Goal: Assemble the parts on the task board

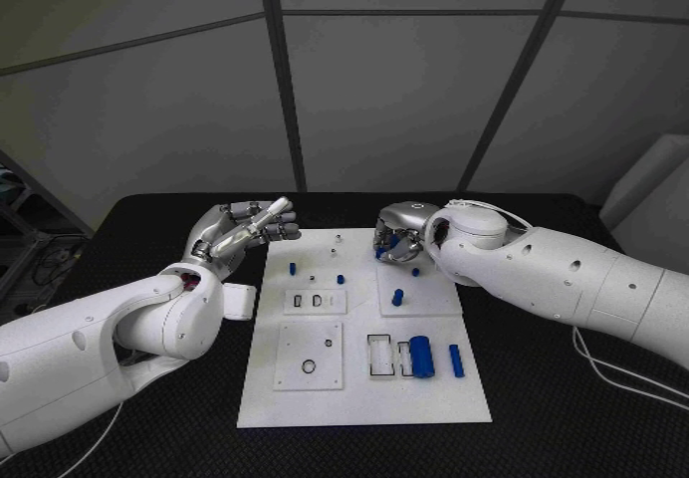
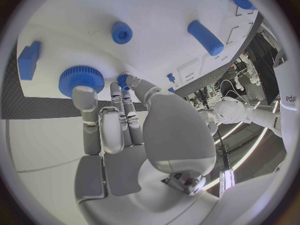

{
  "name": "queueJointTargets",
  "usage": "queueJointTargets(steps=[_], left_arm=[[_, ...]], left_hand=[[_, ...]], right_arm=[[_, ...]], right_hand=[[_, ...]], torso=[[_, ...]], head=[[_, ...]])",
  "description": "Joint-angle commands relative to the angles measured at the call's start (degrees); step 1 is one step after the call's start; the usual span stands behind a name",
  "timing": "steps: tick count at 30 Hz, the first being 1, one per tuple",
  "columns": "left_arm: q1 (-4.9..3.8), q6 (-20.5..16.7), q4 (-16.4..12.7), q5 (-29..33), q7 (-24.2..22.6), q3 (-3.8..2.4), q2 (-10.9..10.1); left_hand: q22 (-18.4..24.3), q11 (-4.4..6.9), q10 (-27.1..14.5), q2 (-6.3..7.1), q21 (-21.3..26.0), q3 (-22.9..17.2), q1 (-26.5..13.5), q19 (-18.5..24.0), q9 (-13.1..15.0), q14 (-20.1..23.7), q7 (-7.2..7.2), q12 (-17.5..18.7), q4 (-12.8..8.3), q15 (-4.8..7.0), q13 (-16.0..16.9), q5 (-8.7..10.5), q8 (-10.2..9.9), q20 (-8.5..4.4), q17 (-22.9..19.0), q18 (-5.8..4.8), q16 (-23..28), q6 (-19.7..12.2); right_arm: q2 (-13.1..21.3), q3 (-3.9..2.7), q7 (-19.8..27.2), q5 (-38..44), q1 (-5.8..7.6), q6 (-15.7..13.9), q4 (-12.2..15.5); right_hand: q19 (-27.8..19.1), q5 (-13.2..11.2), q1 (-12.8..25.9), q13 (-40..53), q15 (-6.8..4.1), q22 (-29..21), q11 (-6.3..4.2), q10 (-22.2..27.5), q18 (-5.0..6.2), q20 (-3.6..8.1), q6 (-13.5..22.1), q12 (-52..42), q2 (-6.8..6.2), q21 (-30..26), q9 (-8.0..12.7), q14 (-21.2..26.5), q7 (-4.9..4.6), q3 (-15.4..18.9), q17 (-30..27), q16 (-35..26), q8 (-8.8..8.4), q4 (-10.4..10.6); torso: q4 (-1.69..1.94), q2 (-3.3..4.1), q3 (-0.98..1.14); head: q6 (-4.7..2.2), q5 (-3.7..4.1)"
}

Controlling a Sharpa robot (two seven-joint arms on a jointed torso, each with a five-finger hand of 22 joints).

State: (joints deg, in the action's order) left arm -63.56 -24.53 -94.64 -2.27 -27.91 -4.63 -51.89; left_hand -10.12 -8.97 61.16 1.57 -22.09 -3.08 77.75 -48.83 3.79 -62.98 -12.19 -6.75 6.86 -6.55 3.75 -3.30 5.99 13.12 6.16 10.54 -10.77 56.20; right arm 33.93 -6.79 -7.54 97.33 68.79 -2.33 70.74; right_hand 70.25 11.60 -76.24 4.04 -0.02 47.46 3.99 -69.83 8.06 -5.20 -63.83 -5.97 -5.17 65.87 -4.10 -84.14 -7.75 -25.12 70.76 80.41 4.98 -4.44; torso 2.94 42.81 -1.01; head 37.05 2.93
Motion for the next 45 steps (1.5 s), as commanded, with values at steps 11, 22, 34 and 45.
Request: queueJointTargets(steps=[11, 22, 34, 45], left_arm=[[-0.10, 1.0, 0.6, -0.5, 0.0, -0.05, 0.0], [-0.12, 1.1, 1.0, -0.5, 0.0, -0.05, 0.4], [-0.26, 1.0, 0.8, -0.5, 0.1, -0.06, 0.4], [-0.35, 1.1, 0.8, -0.6, 0.1, -0.07, 0.4]], left_hand=[[0.1, -0.45, -0.1, -0.17, -0.1, -0.1, -0.3, -0.2, -0.1, 0.3, -0.33, 0.4, -0.4, -0.35, -0.1, 0.31, -0.3, 0.17, -0.1, -0.12, 0.5, 0.1], [0.1, -0.45, -0.1, -0.17, -0.1, -0.1, -0.3, -0.2, -0.1, 0.3, -0.33, 0.4, -0.4, -0.35, -0.1, 0.31, -0.3, 0.17, -0.1, -0.12, 0.5, 0.1], [0.1, -0.45, -0.1, -0.17, -0.1, -0.1, -0.3, -0.2, -0.1, 0.3, -0.33, 0.4, -0.4, -0.35, -0.1, 0.31, -0.3, 0.17, -0.1, -0.12, 0.5, 0.1], [0.1, -0.45, -0.1, -0.17, -0.1, -0.1, -0.3, -0.2, -0.1, 0.3, -0.33, 0.4, -0.4, -0.35, -0.1, 0.31, -0.3, 0.17, -0.1, -0.12, 0.5, 0.1]], right_arm=[[0.1, -0.06, 1.5, -2.4, 0.08, -14.3, 3.0], [-4.7, -0.06, 1.1, -2.6, 0.10, -15.9, -1.4], [-8.4, -0.06, 0.7, -2.6, 0.15, -14.2, -5.2], [-10.5, -0.05, -1.0, -1.6, 0.15, -13.4, -7.2]], right_hand=[[0.7, -1.4, -1.3, 0.1, -0.56, 2.2, -0.03, -0.9, -0.68, 0.13, -1.0, 0.5, 0.66, 1.8, -0.3, -2.8, -0.08, -1.6, 0.8, 0.7, 0.20, -0.4], [0.9, -1.7, -1.3, 0.1, -0.59, 3.0, 0.03, -0.9, -0.83, 0.03, -1.0, 0.7, 0.50, 2.3, -0.3, -2.8, -0.18, -1.6, 0.7, 0.7, 0.14, -0.4], [0.9, -1.8, -1.1, 0.0, -0.54, 3.0, 0.09, -0.8, -0.82, -0.03, -0.8, 0.9, 0.32, 2.4, -0.3, -2.8, -0.23, -1.6, 0.7, 0.7, 0.01, -0.4], [0.7, -1.8, -1.0, 0.0, -0.45, 3.1, 0.18, -0.6, -0.81, -0.11, -0.6, 1.1, 0.23, 2.5, -0.2, -2.7, -0.30, -1.7, 0.5, 0.7, -0.18, -0.3]], torso=[[0.17, 0.09, 0.02], [0.10, 0.25, -0.01], [0.09, 0.27, 0.00], [-0.04, 0.24, 0.06]], head=[[-0.41, -0.18], [-0.41, -0.28], [-0.16, -0.73], [0.16, -0.77]])
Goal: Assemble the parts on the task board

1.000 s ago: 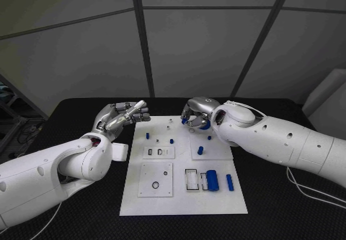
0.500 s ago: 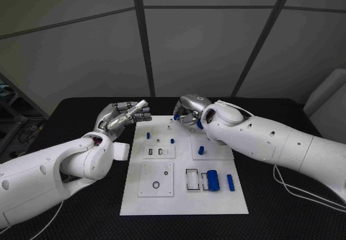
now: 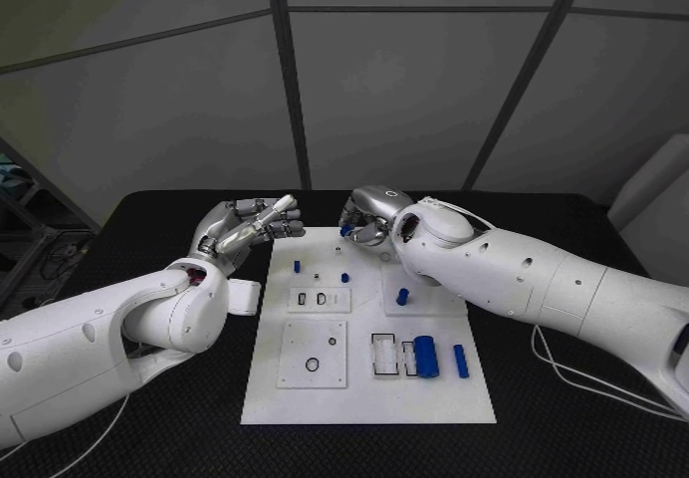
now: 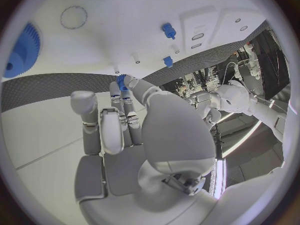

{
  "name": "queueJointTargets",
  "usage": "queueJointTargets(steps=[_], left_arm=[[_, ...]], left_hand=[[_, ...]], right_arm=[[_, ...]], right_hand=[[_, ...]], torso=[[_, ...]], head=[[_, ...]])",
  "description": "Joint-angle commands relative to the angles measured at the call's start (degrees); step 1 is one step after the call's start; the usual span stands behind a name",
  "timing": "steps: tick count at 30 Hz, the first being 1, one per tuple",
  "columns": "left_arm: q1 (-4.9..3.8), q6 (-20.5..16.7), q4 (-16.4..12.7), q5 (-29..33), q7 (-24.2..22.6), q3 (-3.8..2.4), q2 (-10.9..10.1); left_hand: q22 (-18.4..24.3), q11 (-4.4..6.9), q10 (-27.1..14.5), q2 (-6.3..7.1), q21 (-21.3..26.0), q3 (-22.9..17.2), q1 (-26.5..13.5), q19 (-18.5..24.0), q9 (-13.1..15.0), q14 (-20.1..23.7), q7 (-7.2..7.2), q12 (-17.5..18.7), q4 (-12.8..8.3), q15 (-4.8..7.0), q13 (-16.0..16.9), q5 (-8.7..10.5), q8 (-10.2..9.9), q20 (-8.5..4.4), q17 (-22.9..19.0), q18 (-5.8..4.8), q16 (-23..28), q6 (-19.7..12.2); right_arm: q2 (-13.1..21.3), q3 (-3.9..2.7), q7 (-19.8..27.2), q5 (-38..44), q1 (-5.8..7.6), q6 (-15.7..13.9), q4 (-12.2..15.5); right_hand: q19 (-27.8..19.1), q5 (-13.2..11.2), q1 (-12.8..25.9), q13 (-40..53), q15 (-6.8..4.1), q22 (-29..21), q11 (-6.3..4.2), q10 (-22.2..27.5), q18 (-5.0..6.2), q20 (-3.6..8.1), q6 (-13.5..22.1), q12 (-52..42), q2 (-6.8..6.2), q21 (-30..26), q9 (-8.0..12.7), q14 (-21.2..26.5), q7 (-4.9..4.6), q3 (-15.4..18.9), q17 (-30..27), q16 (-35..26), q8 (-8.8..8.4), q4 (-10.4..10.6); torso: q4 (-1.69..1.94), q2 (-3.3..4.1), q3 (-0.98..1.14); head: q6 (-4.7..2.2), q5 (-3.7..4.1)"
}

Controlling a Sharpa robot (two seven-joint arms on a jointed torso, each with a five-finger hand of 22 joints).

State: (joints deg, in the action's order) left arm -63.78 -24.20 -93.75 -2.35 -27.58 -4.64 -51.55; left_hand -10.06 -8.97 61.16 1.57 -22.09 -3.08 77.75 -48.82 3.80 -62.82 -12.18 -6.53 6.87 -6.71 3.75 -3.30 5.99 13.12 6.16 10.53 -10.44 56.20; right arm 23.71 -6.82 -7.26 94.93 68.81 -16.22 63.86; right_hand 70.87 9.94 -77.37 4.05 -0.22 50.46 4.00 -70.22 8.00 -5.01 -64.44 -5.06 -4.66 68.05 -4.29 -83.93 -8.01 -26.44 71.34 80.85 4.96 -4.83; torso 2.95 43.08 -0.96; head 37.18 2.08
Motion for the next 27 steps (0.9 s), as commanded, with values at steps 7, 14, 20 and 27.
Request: queueJointTargets(steps=[7, 14, 20, 27], left_arm=[[-0.15, 0.8, -0.1, -0.5, -0.2, -0.06, 0.1], [-0.19, 0.8, -0.2, -0.5, -0.2, -0.06, 0.1], [-0.24, 0.8, -0.3, -0.5, -0.2, -0.06, 0.0], [-0.30, 0.8, -0.3, -0.7, -0.1, -0.07, 0.0]], left_hand=[[0.1, -0.48, -0.1, -0.21, -0.1, -0.1, -0.3, -0.1, -0.1, 0.2, -0.34, 0.3, -0.5, -0.24, -0.1, 0.31, -0.4, 0.22, -0.1, -0.13, 0.4, 0.1], [0.1, -0.48, -0.1, -0.21, -0.1, -0.1, -0.3, -0.1, -0.1, 0.2, -0.34, 0.3, -0.5, -0.24, -0.1, 0.31, -0.4, 0.22, -0.1, -0.13, 0.4, 0.1], [0.1, -0.48, -0.1, -0.21, -0.1, -0.1, -0.3, -0.1, -0.1, 0.2, -0.34, 0.3, -0.5, -0.24, -0.1, 0.31, -0.4, 0.22, -0.1, -0.13, 0.4, 0.1], [0.1, -0.49, -0.1, -0.24, 0.0, -0.1, -0.3, 0.0, -0.1, 0.2, -0.35, 0.4, -0.5, -0.25, 0.0, 0.31, -0.5, 0.23, -0.1, -0.13, 0.5, 0.2]], right_arm=[[-1.3, -0.01, -1.9, 1.2, 0.13, 1.3, -1.7], [-2.4, 0.01, -2.1, 1.4, 0.13, 2.1, -3.2], [-2.8, 0.02, -2.2, 1.5, 0.13, 2.6, -3.7], [-3.3, 0.03, -2.5, 1.6, 0.13, 3.1, -4.1]], right_hand=[[0.0, 0.0, 0.2, 0.0, -0.18, 0.0, 0.26, -0.1, -0.71, -0.34, 0.1, 0.4, -0.37, 0.4, 0.0, -2.9, -0.11, -0.5, -0.1, 0.2, -0.29, 0.1], [-0.1, 0.0, 0.2, -0.1, -0.15, 0.0, 0.29, 0.0, -0.71, -0.36, 0.2, 0.5, -0.40, 0.4, 0.0, -2.9, -0.14, -0.5, -0.2, 0.2, -0.34, 0.1], [-0.2, 0.0, 0.3, -0.1, -0.11, -0.1, 0.32, 0.0, -0.69, -0.38, 0.2, 0.5, -0.44, 0.4, 0.0, -2.9, -0.16, -0.5, -0.1, 0.2, -0.38, 0.2], [-0.4, -0.1, 0.5, -0.1, 0.00, -0.2, 0.43, 0.2, -0.65, -0.45, 0.4, 0.7, -0.61, 0.3, 0.1, -2.8, -0.25, -0.5, -0.2, 0.2, -0.55, 0.3]], torso=[[-0.01, -0.03, 0.00], [0.04, 0.00, -0.05], [-0.07, 0.02, -0.04], [-0.03, 0.05, -0.04]], head=[[0.16, 0.13], [0.31, -0.02], [0.53, -0.20], [0.61, -0.23]])
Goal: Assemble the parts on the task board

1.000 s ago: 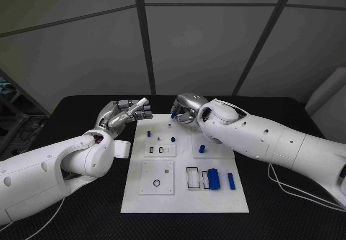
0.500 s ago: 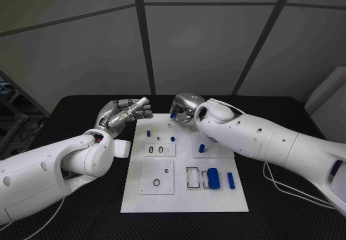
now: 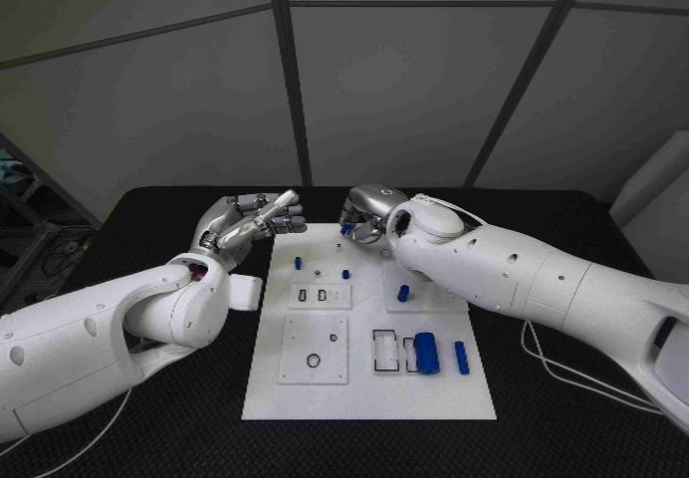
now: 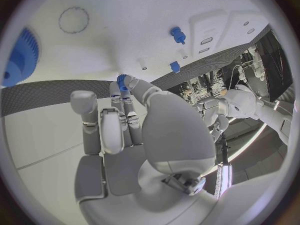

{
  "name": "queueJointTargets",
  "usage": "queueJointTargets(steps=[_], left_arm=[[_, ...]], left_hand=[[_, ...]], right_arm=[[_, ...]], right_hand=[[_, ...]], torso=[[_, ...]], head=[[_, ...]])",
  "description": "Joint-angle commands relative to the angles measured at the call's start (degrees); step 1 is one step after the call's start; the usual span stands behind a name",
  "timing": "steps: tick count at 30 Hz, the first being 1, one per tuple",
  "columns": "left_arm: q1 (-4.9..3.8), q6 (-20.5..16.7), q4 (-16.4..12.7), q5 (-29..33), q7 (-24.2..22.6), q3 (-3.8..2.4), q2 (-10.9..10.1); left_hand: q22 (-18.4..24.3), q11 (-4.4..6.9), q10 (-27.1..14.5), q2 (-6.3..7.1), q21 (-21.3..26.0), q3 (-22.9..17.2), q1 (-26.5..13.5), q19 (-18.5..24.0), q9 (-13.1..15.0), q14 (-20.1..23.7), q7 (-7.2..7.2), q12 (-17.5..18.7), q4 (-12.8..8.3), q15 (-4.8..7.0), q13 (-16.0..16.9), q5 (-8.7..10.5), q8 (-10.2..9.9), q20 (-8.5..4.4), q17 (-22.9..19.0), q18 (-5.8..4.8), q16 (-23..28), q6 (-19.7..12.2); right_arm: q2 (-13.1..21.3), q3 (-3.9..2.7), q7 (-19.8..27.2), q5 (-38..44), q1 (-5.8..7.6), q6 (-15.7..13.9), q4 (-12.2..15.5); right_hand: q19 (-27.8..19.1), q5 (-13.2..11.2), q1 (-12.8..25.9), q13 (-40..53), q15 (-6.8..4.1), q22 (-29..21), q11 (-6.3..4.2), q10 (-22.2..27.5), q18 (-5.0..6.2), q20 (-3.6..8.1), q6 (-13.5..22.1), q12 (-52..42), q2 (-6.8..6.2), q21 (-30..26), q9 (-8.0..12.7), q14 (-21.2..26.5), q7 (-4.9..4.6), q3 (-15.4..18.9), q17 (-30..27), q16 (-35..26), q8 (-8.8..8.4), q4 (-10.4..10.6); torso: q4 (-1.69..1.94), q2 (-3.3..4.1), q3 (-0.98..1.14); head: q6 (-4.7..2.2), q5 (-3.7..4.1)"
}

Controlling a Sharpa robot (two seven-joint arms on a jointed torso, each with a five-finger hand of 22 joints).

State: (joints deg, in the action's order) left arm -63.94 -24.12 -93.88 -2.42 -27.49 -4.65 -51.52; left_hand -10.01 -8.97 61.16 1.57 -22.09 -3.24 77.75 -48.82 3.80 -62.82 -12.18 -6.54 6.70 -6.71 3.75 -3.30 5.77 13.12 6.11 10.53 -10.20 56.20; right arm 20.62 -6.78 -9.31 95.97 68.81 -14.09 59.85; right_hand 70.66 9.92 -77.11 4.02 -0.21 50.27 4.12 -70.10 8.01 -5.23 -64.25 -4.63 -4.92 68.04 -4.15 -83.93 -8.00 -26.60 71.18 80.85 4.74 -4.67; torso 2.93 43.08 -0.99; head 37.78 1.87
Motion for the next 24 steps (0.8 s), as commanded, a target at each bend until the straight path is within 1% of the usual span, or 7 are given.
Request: queueJointTargets(steps=[1, 8, 10, 12, 14, 20, 24], left_arm=[[-0.15, 0.7, -0.2, -0.6, -0.2, -0.06, 0.0], [-0.20, 0.8, -0.2, -0.7, -0.1, -0.06, 0.0], [-0.21, 0.7, -0.2, -0.7, -0.1, -0.06, 0.0], [-0.22, 0.7, -0.2, -0.7, -0.2, -0.06, 0.0], [-0.22, 0.7, -0.2, -0.7, -0.2, -0.06, 0.0], [-0.23, 0.7, -0.1, -0.7, -0.2, -0.06, -0.1], [-0.23, 0.7, -0.1, -0.7, -0.2, -0.06, -0.1]], left_hand=[[0.1, -0.49, -0.1, -0.24, 0.0, 0.1, -0.3, 0.0, -0.1, 0.2, -0.35, 0.4, -0.4, -0.25, 0.0, 0.31, -0.3, 0.23, -0.1, -0.13, 0.2, 0.2], [0.1, -0.49, -0.1, -0.24, 0.0, 0.1, -0.3, 0.0, -0.1, 0.2, -0.35, 0.4, -0.4, -0.25, 0.0, 0.31, -0.3, 0.23, -0.1, -0.13, 0.2, 0.2], [0.1, -0.49, -0.1, -0.24, 0.0, 0.1, -0.3, 0.0, -0.1, 0.2, -0.35, 0.4, -0.4, -0.25, 0.0, 0.31, -0.3, 0.23, -0.1, -0.13, 0.2, 0.2], [0.1, -0.49, -0.1, -0.24, 0.0, 0.1, -0.3, 0.0, -0.1, 0.2, -0.35, 0.4, -0.4, -0.25, 0.0, 0.31, -0.3, 0.23, -0.1, -0.13, 0.2, 0.2], [0.1, -0.49, -0.1, -0.24, 0.0, 0.1, -0.3, 0.0, -0.1, 0.2, -0.35, 0.4, -0.4, -0.25, 0.0, 0.31, -0.3, 0.23, -0.1, -0.13, 0.2, 0.2], [0.1, -0.49, -0.1, -0.24, 0.0, 0.1, -0.3, 0.0, -0.1, 0.2, -0.35, 0.4, -0.4, -0.25, 0.0, 0.31, -0.3, 0.23, -0.1, -0.13, 0.2, 0.2], [0.1, -0.49, -0.1, -0.24, 0.0, 0.1, -0.3, 0.0, -0.1, 0.2, -0.35, 0.4, -0.4, -0.25, 0.0, 0.31, -0.3, 0.23, -0.1, -0.13, 0.2, 0.2]], right_arm=[[-0.3, -0.01, -0.5, 0.5, 0.13, 1.0, -0.1], [-0.8, 0.00, -0.5, 0.6, 0.13, 1.5, -0.7], [-1.0, 0.00, -0.5, 0.6, 0.13, 1.9, -0.9], [-1.0, 0.00, -0.4, 0.6, 0.13, 2.0, -0.9], [-0.9, 0.00, -0.4, 0.6, 0.13, 2.0, -0.7], [-0.3, 0.01, -0.4, 0.6, 0.13, 1.2, 0.3], [0.8, 0.01, -0.5, 0.7, 0.12, -0.4, 1.8]], right_hand=[[-0.2, -0.1, 0.3, -0.1, 0.02, 0.0, 0.33, 0.2, -0.67, -0.25, 0.3, 0.3, -0.38, 0.3, 0.0, -2.8, -0.28, -0.3, -0.1, 0.2, -0.38, 0.1], [-0.7, -0.3, 0.7, -0.2, 0.34, -0.3, 0.69, 1.2, -0.60, -0.48, 1.4, 0.9, -0.86, 0.3, 0.2, -2.8, -0.60, -0.4, -0.1, 0.2, -0.95, 0.3], [-1.9, -0.5, 1.4, -0.4, 1.26, -2.0, 1.63, 4.5, -0.35, -1.10, 4.7, 1.1, -1.85, -0.6, 0.6, -2.6, -1.73, -0.4, -0.6, 0.0, -1.29, 0.7], [-2.7, -0.7, 1.8, -0.5, 1.58, -3.0, 2.19, 6.5, -0.13, -1.59, 7.2, 1.1, -2.56, -1.2, 0.6, -2.4, -2.01, -0.2, -1.0, -0.2, -1.36, 0.8], [-3.5, -1.0, 2.0, -0.4, 1.87, -4.3, 2.62, 8.6, 0.14, -2.04, 8.5, 1.1, -3.12, -2.0, 0.5, -2.3, -2.27, 0.4, -1.5, -0.4, -1.28, 0.9], [-4.0, -1.4, 1.8, -0.4, 2.12, -5.1, 2.92, 10.5, 0.33, -2.42, 9.4, 0.9, -3.30, -2.4, 0.4, -2.1, -2.47, 1.3, -2.0, -0.6, -1.18, 0.9], [-4.0, -1.4, 1.7, -0.4, 2.14, -5.0, 2.93, 10.6, 0.33, -2.46, 9.2, 0.8, -3.20, -2.4, 0.4, -2.1, -2.49, 1.4, -2.3, -0.7, -1.09, 0.9]], torso=[[0.01, 0.07, -0.02], [-0.06, 0.01, -0.01], [-0.10, 0.02, -0.02], [-0.10, 0.01, 0.00], [-0.11, 0.01, 0.01], [-0.16, 0.04, 0.05], [-0.15, 0.02, 0.07]], head=[[0.00, -0.01], [0.02, -0.05], [0.00, -0.05], [0.05, -0.09], [0.04, -0.12], [0.00, -0.07], [0.00, -0.06]])
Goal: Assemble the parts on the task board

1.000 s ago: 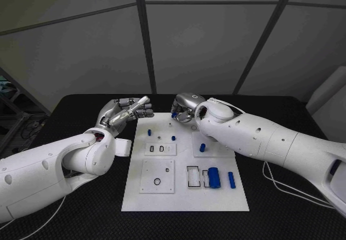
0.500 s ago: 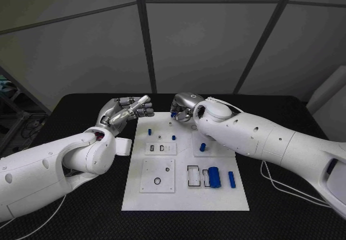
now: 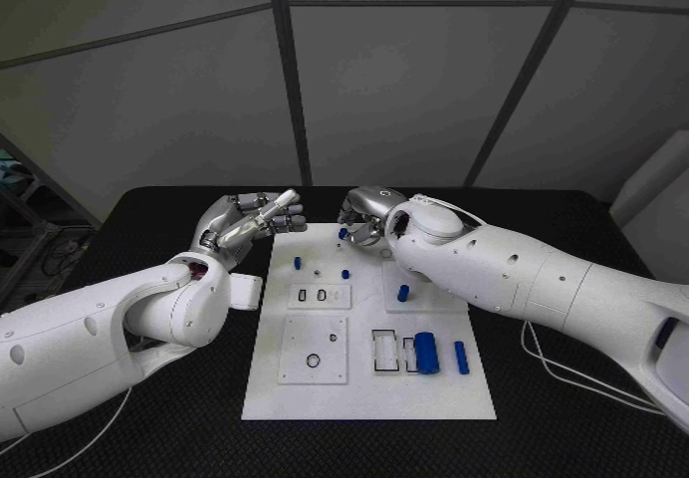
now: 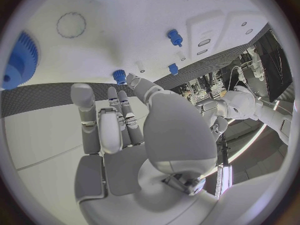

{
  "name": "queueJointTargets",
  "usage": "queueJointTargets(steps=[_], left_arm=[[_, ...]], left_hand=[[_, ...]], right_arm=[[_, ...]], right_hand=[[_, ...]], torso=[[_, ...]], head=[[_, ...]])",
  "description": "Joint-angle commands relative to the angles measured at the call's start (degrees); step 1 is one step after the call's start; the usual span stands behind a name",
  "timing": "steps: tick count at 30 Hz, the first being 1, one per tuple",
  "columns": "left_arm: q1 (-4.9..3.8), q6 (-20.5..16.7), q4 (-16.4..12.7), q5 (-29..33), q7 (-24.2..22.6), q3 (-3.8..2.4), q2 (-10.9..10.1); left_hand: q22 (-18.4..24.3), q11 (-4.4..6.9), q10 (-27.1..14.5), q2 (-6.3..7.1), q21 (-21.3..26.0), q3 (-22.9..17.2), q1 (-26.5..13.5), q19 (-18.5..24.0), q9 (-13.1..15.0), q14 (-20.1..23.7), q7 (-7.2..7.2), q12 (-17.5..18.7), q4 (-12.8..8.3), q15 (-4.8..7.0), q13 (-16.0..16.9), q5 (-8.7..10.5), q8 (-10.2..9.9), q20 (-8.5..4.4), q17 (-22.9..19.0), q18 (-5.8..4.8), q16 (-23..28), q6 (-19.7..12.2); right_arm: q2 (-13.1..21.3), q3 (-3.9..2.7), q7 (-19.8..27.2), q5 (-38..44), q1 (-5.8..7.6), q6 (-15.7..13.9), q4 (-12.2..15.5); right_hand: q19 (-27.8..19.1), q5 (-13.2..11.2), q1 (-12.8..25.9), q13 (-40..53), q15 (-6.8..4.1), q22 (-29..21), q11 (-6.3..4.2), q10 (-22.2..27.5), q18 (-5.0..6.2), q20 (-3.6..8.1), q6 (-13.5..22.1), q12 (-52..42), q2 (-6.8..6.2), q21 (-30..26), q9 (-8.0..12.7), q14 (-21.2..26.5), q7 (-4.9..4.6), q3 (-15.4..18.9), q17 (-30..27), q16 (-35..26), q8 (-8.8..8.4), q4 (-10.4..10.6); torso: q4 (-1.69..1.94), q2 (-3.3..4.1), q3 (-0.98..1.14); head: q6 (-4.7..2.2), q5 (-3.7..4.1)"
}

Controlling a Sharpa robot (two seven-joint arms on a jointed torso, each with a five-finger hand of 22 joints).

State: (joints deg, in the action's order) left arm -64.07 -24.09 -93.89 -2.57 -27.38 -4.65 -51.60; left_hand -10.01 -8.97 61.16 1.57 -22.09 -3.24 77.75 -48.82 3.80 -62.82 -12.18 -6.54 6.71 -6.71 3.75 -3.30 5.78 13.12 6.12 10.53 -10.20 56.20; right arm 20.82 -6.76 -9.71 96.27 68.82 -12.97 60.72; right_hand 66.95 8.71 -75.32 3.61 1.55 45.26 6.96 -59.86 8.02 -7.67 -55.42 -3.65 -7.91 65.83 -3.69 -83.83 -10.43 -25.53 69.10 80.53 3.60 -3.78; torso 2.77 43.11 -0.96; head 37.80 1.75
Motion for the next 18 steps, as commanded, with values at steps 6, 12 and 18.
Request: queueJointTargets(steps=[6, 12, 18], left_arm=[[-0.10, 0.8, -0.1, -0.5, -0.3, -0.06, -0.2], [-0.10, 1.2, 0.1, -0.5, -0.2, -0.05, -0.5], [-0.09, 1.3, 0.4, -0.5, -0.2, -0.05, -0.7]], left_hand=[[0.1, -0.50, -0.1, -0.30, 0.0, 0.0, -0.3, 0.0, 0.0, 0.2, -0.36, 0.5, -0.4, -0.26, 0.0, 0.31, -0.3, 0.24, -0.1, -0.13, 0.3, 0.2], [0.1, -0.41, 0.2, -0.42, 0.0, 0.0, -0.3, 0.0, 0.0, 0.1, -0.22, 0.5, -0.6, -0.22, 0.0, 0.31, -0.4, 0.25, 0.0, -0.10, 0.4, 0.4], [0.1, -0.36, 0.3, -0.47, 0.0, 0.0, -0.3, 0.0, 0.0, 0.0, -0.17, 0.5, -0.7, -0.19, 0.0, 0.31, -0.4, 0.25, 0.0, -0.09, 0.4, 0.5]], right_arm=[[4.8, -0.02, -0.2, -0.2, 0.07, -4.7, 5.6], [13.7, -0.07, -0.8, -6.5, 0.06, -6.3, 12.7], [20.3, -0.12, -2.1, -14.5, 0.07, -1.8, 16.5]], right_hand=[[0.0, 0.1, -0.2, 0.3, 0.28, 0.2, -0.09, -1.1, 0.32, -0.03, -1.0, -1.4, 0.19, 0.0, -0.4, -1.9, -0.06, 0.7, -0.9, -0.8, 0.52, 0.4], [1.4, 0.8, 1.6, 1.5, -0.69, 2.4, -1.50, -8.4, -0.04, 0.62, -2.9, -5.2, -0.74, 1.4, -0.5, -2.4, 0.48, 1.9, 0.7, 0.1, 0.90, 2.0], [4.5, 3.0, 2.4, 9.7, -3.02, 6.9, -4.19, -20.7, -0.96, 2.82, 0.5, -17.7, -4.34, 4.0, -0.2, -3.1, 2.52, 11.1, 3.8, 1.8, 0.30, 3.7]], torso=[[-0.15, -0.07, 0.03], [-0.64, -0.19, 0.14], [-1.29, -0.17, 0.39]], head=[[-0.26, 0.05], [-0.56, -0.02], [-1.23, 0.50]])
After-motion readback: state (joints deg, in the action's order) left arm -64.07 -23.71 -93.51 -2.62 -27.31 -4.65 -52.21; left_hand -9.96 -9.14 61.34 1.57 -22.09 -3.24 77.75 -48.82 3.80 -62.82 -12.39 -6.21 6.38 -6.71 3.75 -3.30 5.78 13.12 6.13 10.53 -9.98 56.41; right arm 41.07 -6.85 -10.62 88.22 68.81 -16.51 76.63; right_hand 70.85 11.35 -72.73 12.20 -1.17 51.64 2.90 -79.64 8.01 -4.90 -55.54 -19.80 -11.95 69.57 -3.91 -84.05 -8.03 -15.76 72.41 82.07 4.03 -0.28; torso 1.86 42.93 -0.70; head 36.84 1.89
